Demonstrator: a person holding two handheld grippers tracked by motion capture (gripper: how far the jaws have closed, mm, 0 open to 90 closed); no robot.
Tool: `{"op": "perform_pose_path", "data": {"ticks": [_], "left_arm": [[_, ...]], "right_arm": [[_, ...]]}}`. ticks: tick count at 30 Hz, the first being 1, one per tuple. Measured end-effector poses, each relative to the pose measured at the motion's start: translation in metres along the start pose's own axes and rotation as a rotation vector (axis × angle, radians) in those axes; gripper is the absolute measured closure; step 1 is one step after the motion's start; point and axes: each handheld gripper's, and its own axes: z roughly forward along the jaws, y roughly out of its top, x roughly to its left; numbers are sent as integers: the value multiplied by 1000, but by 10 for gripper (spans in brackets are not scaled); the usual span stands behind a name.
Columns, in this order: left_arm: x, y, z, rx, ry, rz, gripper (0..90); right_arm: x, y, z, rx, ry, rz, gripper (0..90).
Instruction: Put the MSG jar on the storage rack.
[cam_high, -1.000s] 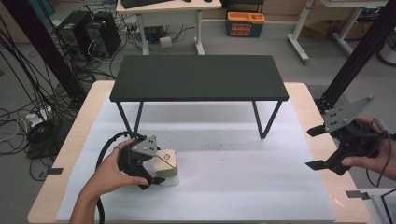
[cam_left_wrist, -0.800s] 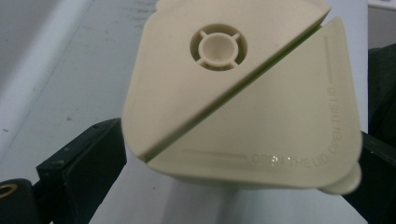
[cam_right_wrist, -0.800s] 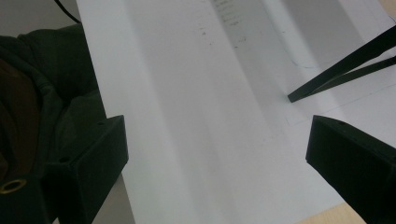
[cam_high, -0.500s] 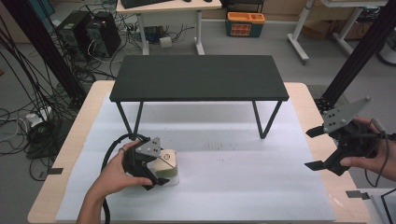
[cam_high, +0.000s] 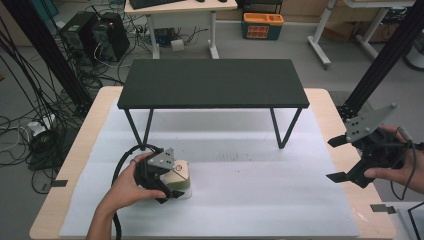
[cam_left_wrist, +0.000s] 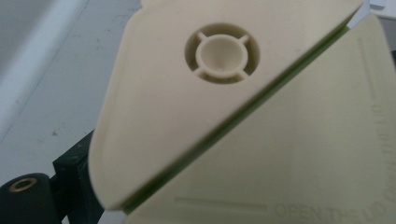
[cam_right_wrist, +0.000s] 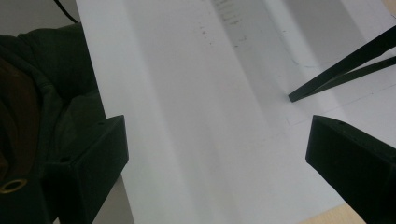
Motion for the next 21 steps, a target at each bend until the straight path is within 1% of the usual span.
{"op": "perform_pose_path", "data": {"ticks": [4,8,9,12,13,15,21], "left_arm": [[-1,-2,1,-4,0,15,127],[-1,-4,2,-9,-2,21,179],[-1,-4,2,-11,-3,23,179],[-1,-5,3,-15,-5,29,242],[-1,-5,2,-17,-3,33,242],[0,-6,2,-24,-5,32,271],[0,-3,1,-11,-8,38,277]], "right_arm": [[0,1,0,-1,-1,-2,55],[0,1,0,-3,-1,0,55],[0,1,0,-3,-1,0,55],[0,1,1,-2,-1,1,55],[0,1,1,-2,-1,1,55],[0,1,1,0,-1,2,55],[1,1,0,-3,-4,1,55]]}}
